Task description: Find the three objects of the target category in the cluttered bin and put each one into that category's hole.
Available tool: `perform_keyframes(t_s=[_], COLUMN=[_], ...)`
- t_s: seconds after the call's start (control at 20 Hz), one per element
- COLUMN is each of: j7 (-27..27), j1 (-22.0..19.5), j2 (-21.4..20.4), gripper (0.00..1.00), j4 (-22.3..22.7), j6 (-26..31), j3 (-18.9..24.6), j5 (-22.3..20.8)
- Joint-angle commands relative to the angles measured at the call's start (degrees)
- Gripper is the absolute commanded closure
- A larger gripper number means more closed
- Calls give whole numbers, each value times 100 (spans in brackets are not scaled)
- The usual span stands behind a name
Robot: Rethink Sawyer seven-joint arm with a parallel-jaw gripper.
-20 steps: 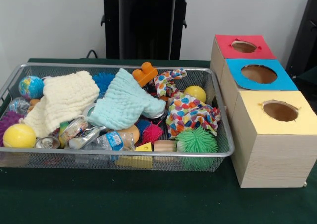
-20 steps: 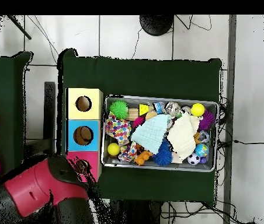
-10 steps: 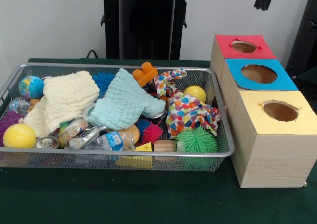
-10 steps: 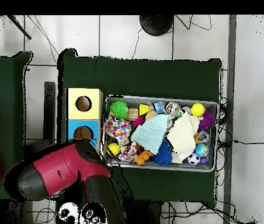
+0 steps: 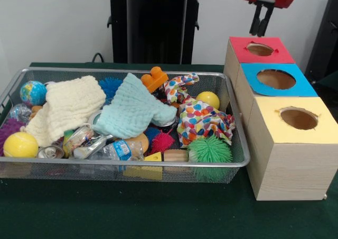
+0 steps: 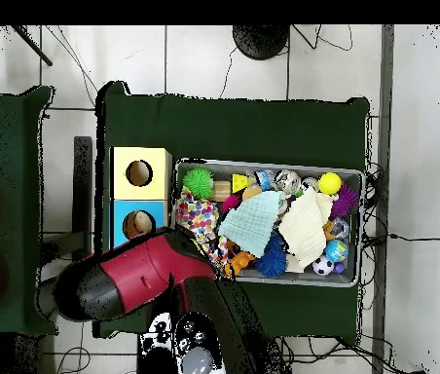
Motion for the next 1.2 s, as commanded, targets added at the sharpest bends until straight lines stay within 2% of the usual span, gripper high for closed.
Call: perform_keyframes(t_s=[0.05, 0.35, 0.65, 0.9, 1.0, 1.2], j7=[-371, -618, -858, -911, -863, -460], j1=[-280, -601, -951, -1109, -1129, -976], j2=[308, 93, 52, -170, -151, 171], gripper=[100, 100, 100, 100, 100, 100], j4=[406, 500, 387, 537, 559, 585], j6=[-647, -444, -177, -83, -193, -628], j3=[-48, 148, 388, 516, 486, 187], j5=[-514, -266, -8, 132, 40, -395])
